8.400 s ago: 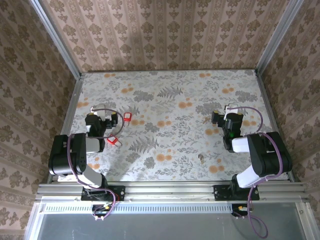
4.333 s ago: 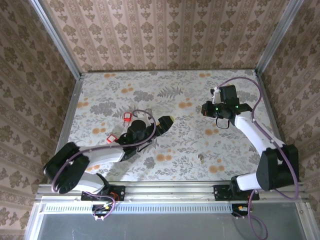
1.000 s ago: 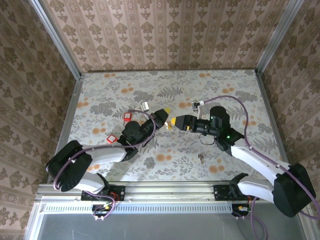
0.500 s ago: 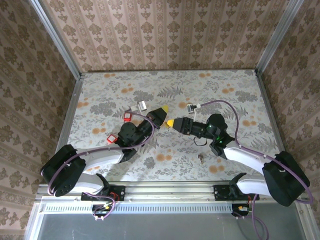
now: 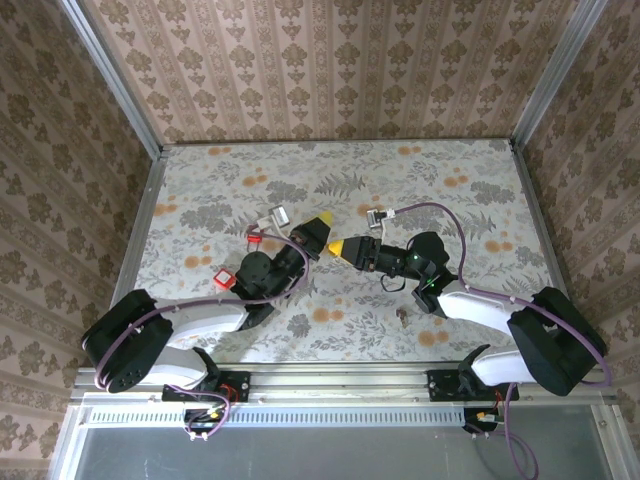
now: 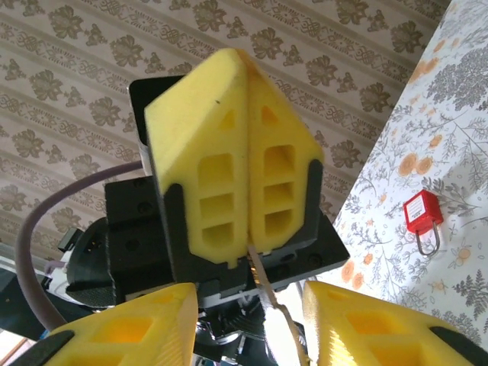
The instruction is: Unlock with the key
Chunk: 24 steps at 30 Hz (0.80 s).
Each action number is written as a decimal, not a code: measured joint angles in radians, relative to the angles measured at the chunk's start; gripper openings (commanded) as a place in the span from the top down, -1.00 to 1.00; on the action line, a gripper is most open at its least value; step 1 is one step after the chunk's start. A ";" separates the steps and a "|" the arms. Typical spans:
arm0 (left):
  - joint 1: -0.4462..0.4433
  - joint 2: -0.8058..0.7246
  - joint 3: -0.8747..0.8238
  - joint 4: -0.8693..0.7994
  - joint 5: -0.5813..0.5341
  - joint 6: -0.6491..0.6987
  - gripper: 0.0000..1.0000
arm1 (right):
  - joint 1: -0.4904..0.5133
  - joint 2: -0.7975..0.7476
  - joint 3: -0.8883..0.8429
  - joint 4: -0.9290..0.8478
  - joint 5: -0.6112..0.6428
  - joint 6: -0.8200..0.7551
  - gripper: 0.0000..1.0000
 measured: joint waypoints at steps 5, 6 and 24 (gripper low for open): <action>-0.014 -0.019 -0.016 0.007 -0.040 0.019 1.00 | 0.010 0.017 -0.006 0.039 -0.002 0.018 0.22; -0.018 -0.023 -0.018 0.010 -0.047 0.023 1.00 | 0.013 0.019 -0.006 0.042 -0.003 0.021 0.23; -0.031 -0.055 -0.039 0.037 -0.116 0.047 1.00 | 0.050 0.043 -0.006 0.070 -0.012 0.032 0.46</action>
